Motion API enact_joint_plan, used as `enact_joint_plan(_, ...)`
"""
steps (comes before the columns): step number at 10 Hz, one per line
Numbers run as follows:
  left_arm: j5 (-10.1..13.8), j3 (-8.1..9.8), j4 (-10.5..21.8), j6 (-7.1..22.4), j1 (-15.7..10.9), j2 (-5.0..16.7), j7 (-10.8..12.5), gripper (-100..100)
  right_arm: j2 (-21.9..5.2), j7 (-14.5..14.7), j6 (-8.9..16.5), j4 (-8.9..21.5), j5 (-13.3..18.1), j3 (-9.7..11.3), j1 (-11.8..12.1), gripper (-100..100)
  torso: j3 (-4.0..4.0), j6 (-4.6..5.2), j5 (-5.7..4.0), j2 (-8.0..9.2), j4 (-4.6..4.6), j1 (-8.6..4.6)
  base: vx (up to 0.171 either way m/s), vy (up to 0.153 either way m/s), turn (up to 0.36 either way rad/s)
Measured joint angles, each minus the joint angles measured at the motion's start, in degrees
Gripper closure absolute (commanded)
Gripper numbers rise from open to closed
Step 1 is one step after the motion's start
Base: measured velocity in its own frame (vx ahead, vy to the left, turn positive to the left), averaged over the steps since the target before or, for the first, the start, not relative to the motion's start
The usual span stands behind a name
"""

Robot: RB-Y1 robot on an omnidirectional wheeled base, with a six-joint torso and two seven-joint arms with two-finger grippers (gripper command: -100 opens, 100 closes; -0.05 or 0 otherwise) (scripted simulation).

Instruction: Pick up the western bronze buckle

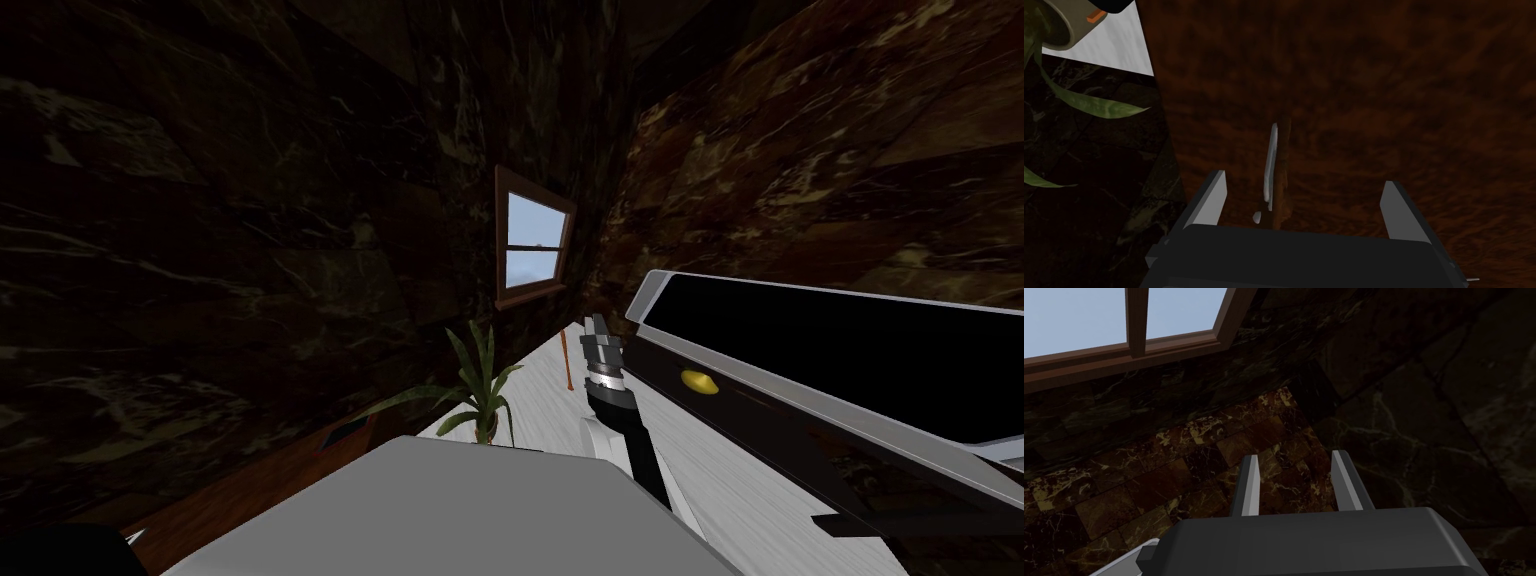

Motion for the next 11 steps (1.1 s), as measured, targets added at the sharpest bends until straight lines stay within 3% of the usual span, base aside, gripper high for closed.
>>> enact_joint_plan(1,0.5,-0.05,1.4,0.4,-1.6,-0.8,-1.0,-100,0.0,0.0,0.0,0.0,0.0,0.0,0.0,0,0.02,0.00,0.01,0.03,0.01,0.02,-0.028,0.020,-0.014)
enact_joint_plan(2,0.5,-0.07,1.6,0.5,-1.8,-0.9,-1.3,100,0.0,0.0,0.0,0.0,0.0,0.0,0.0,0,-0.02,-0.01,-0.01,-0.05,-0.01,-0.05,0.000,0.000,0.000)
enact_joint_plan(6,0.5,-0.09,1.5,0.4,-1.8,-0.9,-1.2,100,0.0,0.0,0.0,0.0,0.0,0.0,0.0,0,-0.05,-0.03,0.04,-0.09,-0.03,0.07,0.001,-0.002,-0.001)
enact_joint_plan(7,0.5,-0.09,1.5,0.4,-1.8,-0.9,-1.2,0,0.0,0.0,0.0,0.0,0.0,0.0,0.0,0,-0.05,-0.03,0.04,-0.09,-0.03,0.08,0.000,0.000,0.000)
enact_joint_plan(8,0.5,-0.09,1.5,0.4,-1.8,-0.9,-1.2,100,0.0,0.0,0.0,0.0,0.0,0.0,0.0,0,-0.05,-0.03,0.04,-0.09,-0.03,0.08,0.026,-0.018,0.047)
enact_joint_plan(11,-0.5,0.41,-1.3,-0.5,1.7,0.2,0.2,100,0.0,0.0,0.0,0.0,0.0,0.0,0.0,0,-0.16,-0.05,-0.01,-0.27,-0.08,-0.08,0.055,-0.033,0.045)
